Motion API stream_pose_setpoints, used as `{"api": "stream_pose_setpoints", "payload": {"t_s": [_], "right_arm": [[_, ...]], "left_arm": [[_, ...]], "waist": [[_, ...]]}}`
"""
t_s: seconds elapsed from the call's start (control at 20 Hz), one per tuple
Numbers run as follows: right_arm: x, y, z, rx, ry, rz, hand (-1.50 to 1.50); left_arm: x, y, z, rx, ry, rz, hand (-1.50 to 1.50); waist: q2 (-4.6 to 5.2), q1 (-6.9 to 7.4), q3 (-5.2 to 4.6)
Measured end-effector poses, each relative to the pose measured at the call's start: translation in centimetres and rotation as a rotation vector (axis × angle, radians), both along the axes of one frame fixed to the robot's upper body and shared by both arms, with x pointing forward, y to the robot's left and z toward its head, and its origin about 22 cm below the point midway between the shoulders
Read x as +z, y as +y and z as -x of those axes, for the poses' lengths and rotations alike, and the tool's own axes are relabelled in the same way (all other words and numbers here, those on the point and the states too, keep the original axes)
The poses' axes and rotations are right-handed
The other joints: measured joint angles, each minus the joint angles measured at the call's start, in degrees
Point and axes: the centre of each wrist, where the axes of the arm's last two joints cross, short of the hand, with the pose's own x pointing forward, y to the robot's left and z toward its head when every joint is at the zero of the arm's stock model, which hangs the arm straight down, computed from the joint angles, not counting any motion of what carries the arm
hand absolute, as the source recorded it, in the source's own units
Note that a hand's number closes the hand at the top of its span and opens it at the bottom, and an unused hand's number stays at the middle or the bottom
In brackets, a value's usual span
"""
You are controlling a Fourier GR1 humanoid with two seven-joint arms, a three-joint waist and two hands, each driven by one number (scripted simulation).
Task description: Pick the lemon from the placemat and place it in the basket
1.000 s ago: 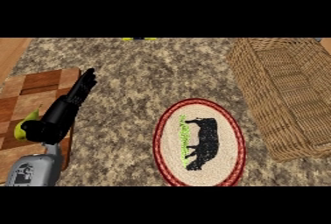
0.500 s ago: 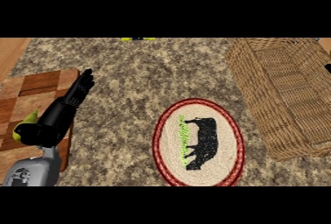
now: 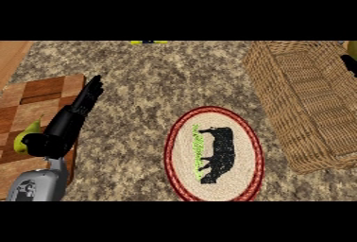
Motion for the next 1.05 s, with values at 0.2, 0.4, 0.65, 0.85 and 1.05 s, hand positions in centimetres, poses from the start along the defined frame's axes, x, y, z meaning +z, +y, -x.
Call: {"api": "stream_pose_setpoints", "payload": {"t_s": [0.2,0.4,0.65,0.85,1.05], "right_arm": [[-0.3,-1.1,-1.1,-0.013,-0.019,-0.045,-1.50],[-0.5,-1.6,-2.0,0.003,-0.035,-0.033,-1.50],[0.4,-1.0,-2.9,0.044,-0.073,-0.070,-1.50],[2.0,-2.1,-3.0,0.056,-0.087,-0.174,-1.50],[2.5,-4.3,-2.3,0.030,-0.053,-0.300,-1.50]], "left_arm": [[0.3,-0.2,-0.1,-0.003,-0.001,0.002,0.00],[0.6,-0.2,-0.1,-0.002,-0.001,0.003,0.00],[0.3,0.5,0.5,-0.002,0.001,0.002,0.00],[0.2,0.3,0.7,-0.002,0.005,-0.004,0.00],[0.2,0.1,0.4,0.000,0.007,-0.002,0.00]], "waist": [[-0.01,0.03,0.00],[-0.02,0.00,0.00],[-0.10,-0.17,-0.01],[-0.11,-0.14,-0.02],[-0.07,-0.25,-0.02]]}}
